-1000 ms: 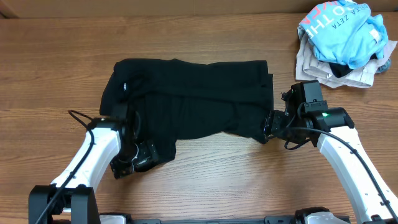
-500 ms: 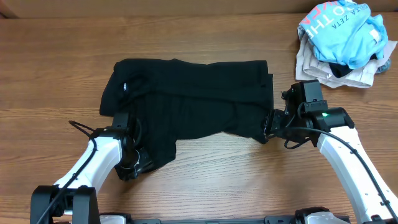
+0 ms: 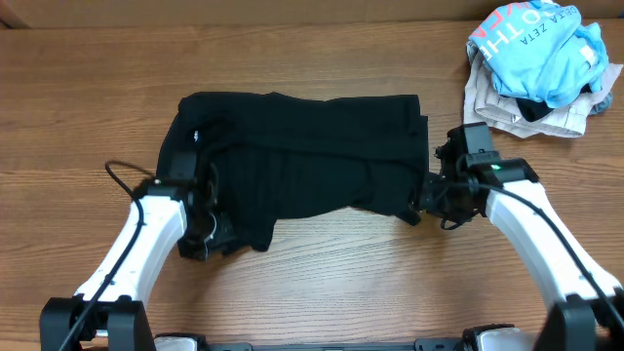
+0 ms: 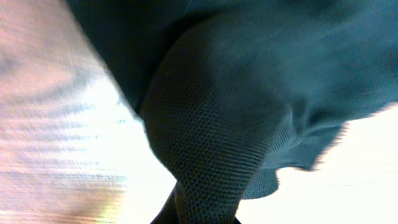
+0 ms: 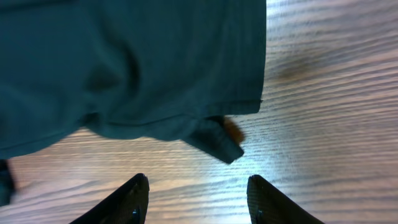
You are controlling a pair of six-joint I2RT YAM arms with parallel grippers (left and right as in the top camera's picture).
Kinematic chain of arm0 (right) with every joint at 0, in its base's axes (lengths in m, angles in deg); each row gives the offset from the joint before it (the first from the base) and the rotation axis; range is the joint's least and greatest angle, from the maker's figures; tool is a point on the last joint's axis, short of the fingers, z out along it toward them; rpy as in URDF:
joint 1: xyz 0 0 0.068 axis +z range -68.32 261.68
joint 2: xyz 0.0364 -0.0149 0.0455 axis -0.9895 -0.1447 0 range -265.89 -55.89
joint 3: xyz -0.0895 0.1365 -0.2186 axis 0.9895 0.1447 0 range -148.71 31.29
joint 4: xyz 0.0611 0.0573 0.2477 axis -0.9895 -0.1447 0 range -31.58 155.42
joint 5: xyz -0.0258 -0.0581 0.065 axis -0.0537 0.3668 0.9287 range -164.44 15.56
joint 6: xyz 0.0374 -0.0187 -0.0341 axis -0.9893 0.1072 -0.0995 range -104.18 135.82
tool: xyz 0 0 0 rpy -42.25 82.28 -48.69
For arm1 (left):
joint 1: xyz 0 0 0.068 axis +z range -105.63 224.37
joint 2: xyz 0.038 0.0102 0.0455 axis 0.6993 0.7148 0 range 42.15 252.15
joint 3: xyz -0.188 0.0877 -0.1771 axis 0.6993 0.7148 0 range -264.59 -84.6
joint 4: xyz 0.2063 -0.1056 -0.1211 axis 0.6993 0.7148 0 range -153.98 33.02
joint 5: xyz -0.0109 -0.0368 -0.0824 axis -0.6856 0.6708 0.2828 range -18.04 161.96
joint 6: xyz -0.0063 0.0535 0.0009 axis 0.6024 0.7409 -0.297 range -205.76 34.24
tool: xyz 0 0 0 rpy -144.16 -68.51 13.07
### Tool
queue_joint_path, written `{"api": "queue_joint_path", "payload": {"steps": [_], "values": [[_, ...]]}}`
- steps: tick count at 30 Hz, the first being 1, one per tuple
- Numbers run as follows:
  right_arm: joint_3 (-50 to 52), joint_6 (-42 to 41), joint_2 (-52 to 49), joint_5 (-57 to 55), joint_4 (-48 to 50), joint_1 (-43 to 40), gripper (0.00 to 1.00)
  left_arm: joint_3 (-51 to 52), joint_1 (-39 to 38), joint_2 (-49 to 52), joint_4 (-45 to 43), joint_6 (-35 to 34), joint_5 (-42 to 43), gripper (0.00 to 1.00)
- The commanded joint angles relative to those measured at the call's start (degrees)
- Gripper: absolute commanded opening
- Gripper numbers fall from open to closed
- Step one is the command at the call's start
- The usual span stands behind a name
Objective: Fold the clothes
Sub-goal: 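Grasp the near edge of the t-shirt with both grippers, then fold the near edge away over the far half with both grippers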
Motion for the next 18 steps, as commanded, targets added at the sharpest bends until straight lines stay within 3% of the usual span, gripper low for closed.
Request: {"api": "queue_joint_path", "payload": {"steps": [1,16,18], "values": [[0.3,0.3,-4.5,-0.4,0.8,1.0,0.55,-4.3,-0.3,-0.2,0.9,4.2,0.0,0.04],[0.3,-3.4,-16.2,-7.5,7.1,4.3,0.53,-10.6,-0.3,-0.3,5.0,8.2,-4.2,0.04],[0.3,-3.4,-16.2,-7.5,7.5,4.3,0.49,-11.6,-0.3,-0.3,5.5,8.6,-4.8,0.04]]}}
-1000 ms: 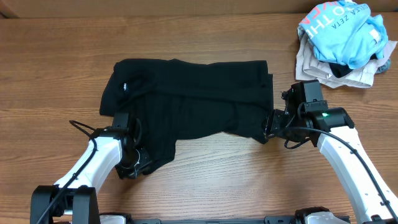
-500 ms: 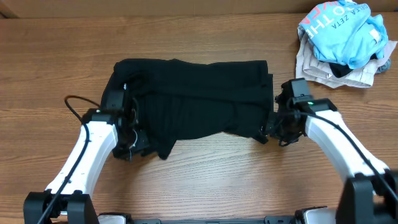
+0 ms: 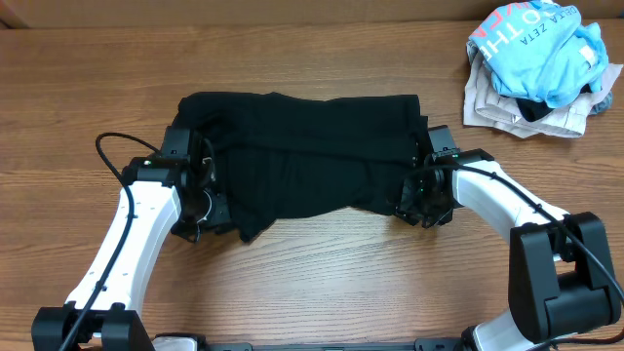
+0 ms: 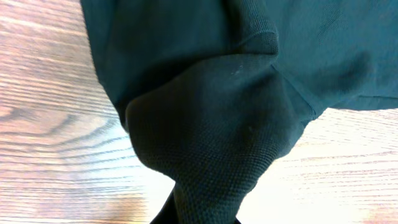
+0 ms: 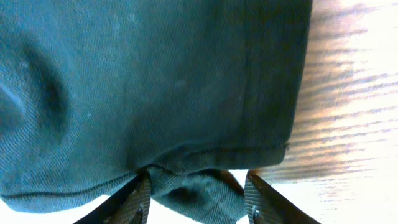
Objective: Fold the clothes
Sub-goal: 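Fold the near edge away over the far half with both grippers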
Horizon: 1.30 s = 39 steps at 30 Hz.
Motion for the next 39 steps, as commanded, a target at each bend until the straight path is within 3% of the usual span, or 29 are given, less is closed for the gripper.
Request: {"api": "queue_joint_path", "payload": {"steps": [1,3,4,14,19,23,28,36,38,39], "values": [[0.7,-0.8,-2.2,-3.0,1.0,0.3,0.37,-3.3,-0.3,-0.3,0.7,2.2,-2.2,0.04],[0.7,-0.8,-2.2,-3.0,0.3,0.3,0.04,-4.6,-0.3,-0.3,1.5,2.4,-2.2,0.04],[0.7,-0.8,-2.1,-2.9,-0.4,0.3,0.04,-5.4,-0.3,-0.3,2.1,2.6,-2.2,0.04],[0.5,0.7,8.9,-3.2,-16.8,-0.6,0.04,-19.4,-0.3,-0.3,17.2,5.0,-6.9,0.04],[0.0,1.0,17.1,-3.6,-21.8,-0.6,0.04,-22.2,-0.3,-0.3,18.7,7.3,-6.9,0.04],[-2.5,1.0,19.9,-4.9,-17.7,-0.6,0.04,-21.7,-0.3,-0.1,14.9,8.0,-9.2,0.04],[-3.9,1.4,19.0,-5.1,-3.7,-0.6,0.04,-20.2,-0.2,1.0,6.0,8.0,-14.6,0.04],[-3.9,2.3,10.4,-5.6,8.0,-0.6,0.04,-19.0,-0.3,8.5,-10.0,8.0,-14.9,0.05],[-3.9,2.3,7.5,-6.5,10.3,-0.6,0.11,-19.0,-0.3,11.7,-14.5,8.0,-15.0,0.19],[-3.9,2.3,6.1,-6.9,11.6,-0.6,0.3,-19.0,-0.3,13.4,-16.8,8.0,-15.0,0.34]]}}
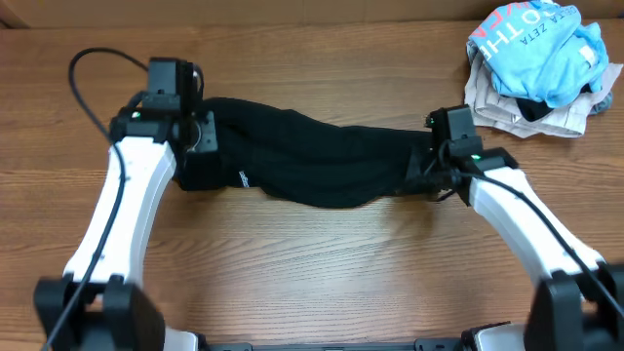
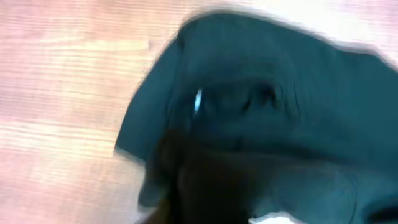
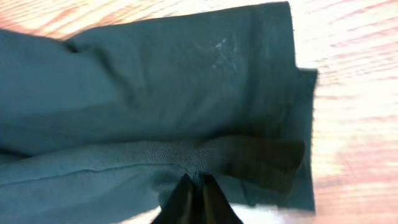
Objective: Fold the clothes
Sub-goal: 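Fold the near edge away over the far half with both grippers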
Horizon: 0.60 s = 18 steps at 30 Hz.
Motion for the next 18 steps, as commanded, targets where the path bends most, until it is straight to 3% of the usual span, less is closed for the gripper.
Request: {"api": "queue_joint_path", "payload": {"steps": [1,5,12,18], "values": [[-1.2,0.8,-4.7,-2.0,3.2,-0.4,0.43,0.7,-0.3,6.0,-5.5,0.2,-1.3,0.49],[-1.2,0.7,-6.7,-1.4,4.3,-1.8,0.73,0.7,0.1,11.9,-13.3,0.8,-1.5,0.98],[-1.2,4.4,-6.6,3.0,0.0,-8.1,0.93,-4.0,4.3,12.2,-10.1,0.6,5.6,1.0],[-1.2,12.1,-9.2,11.3,0.2,-11.1,0.94,-15.5,7.7,12.0,2.7,1.7,9.2,1.0]]}}
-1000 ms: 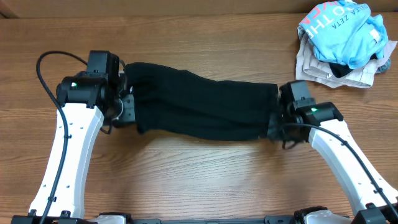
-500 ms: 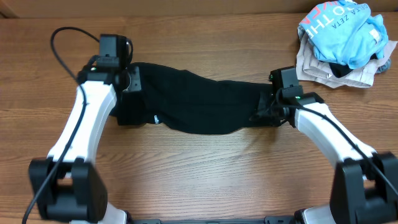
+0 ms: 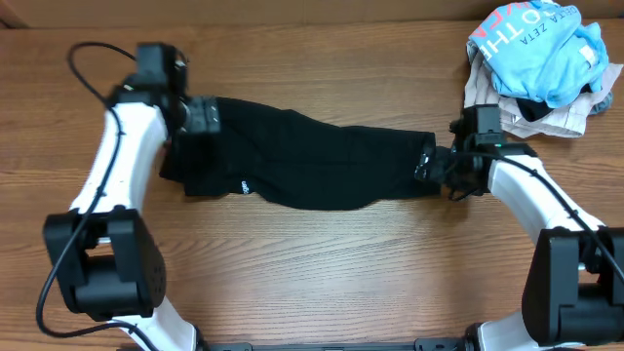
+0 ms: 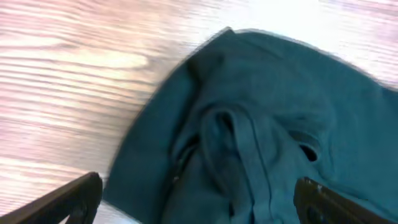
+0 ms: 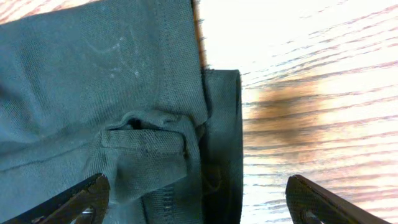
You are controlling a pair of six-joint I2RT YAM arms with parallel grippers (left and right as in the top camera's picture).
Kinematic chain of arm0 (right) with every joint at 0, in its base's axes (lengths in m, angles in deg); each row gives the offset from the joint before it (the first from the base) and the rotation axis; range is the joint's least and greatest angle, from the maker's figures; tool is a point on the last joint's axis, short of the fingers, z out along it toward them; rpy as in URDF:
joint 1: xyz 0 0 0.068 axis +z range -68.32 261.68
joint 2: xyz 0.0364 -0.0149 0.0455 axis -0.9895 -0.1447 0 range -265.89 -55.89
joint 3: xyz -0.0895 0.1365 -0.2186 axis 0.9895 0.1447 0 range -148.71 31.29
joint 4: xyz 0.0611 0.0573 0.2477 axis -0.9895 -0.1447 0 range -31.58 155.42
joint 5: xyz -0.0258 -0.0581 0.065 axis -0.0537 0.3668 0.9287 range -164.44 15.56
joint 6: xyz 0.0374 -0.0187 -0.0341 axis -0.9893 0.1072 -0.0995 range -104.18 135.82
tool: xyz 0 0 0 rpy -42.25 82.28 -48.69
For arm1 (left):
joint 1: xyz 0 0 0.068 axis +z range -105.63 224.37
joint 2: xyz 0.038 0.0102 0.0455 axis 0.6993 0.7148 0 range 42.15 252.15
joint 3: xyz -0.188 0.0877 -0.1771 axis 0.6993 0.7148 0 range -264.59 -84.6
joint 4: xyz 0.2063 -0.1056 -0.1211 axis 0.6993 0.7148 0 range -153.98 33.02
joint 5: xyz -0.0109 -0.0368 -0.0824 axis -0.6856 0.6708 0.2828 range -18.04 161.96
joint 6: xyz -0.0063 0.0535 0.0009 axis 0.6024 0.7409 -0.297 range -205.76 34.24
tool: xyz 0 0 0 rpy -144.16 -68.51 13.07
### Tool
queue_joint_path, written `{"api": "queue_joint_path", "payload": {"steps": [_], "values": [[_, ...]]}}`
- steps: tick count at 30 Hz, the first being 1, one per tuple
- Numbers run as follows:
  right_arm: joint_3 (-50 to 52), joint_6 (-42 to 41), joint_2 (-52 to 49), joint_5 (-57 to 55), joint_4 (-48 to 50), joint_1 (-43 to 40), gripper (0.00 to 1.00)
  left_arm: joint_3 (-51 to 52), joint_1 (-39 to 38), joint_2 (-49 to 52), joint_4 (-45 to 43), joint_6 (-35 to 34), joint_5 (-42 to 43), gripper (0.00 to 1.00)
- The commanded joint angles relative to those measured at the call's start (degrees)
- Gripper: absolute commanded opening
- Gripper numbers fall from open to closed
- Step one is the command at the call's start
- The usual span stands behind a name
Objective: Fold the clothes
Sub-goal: 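Fold the near edge away over the far half with both grippers, then fold the right end of the strip leftward with the right gripper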
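Note:
A black garment (image 3: 302,161) lies stretched in a long band across the middle of the wooden table (image 3: 322,273), folded over lengthwise. My left gripper (image 3: 191,119) hangs over its left end, open, fingertips (image 4: 74,199) wide apart with dark cloth (image 4: 249,124) lying under them. My right gripper (image 3: 436,164) sits at the right end, also open, its fingertips (image 5: 317,202) spread over the hem (image 5: 217,137) and bare wood. Neither holds the cloth.
A pile of other clothes (image 3: 536,58), light blue with print on top of beige, sits at the back right corner. A black cable (image 3: 88,68) loops from the left arm over the table's back left.
Both grippers were shut on the garment's ends; now both are open and the cloth lies released. The right gripper has moved a little to the right, and the left a little further back.
The garment lay spread wide with the left gripper shut on its near left corner and the right gripper open by the near right corner. Then the right fingers straddled that corner. Then both held the ends at the far side, the cloth folded into a band, and now released.

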Motion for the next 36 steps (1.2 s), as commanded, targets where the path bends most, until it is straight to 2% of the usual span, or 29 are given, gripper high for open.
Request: {"api": "queue_joint_path", "payload": {"steps": [1,7,13,14,15,16,19,25,32,36], "values": [[-1.1,5.6,-2.7,6.4,0.3,-0.2,0.94,-7.7,1.3,-1.4,4.3,2.5,3.0,1.0],[-1.1,6.3,-6.5,10.0,1.4,-0.1,0.87,-15.5,1.4,-1.4,11.2,5.9,2.9,1.0],[-1.0,6.3,-7.8,10.3,3.6,0.0,0.69,-16.1,1.4,-1.4,11.9,5.9,2.7,1.0],[-1.0,6.3,-7.8,10.3,4.2,0.0,0.63,-16.1,1.4,-1.4,11.9,5.9,2.7,1.0],[-1.0,6.0,-7.9,10.3,4.8,0.0,0.41,-16.1,1.4,-1.4,12.0,5.9,2.7,1.0],[-1.0,5.6,-7.9,10.3,5.5,0.0,0.23,-16.1,1.4,-1.4,12.1,5.9,2.7,1.0],[-1.1,3.4,-7.9,10.3,7.5,-0.3,0.04,-16.1,1.4,-1.4,12.3,5.9,2.7,1.0],[-2.3,1.3,-6.1,10.3,2.1,-5.3,0.04,-16.1,1.4,-1.4,13.0,5.9,2.7,1.0],[-7.2,6.6,1.9,10.3,-11.4,-13.7,0.04,-16.1,1.4,-1.4,14.2,5.9,2.7,1.0],[-10.4,9.0,5.2,10.3,-16.4,-14.2,0.04,-16.1,1.4,-1.4,15.1,5.9,2.8,1.0]]}}
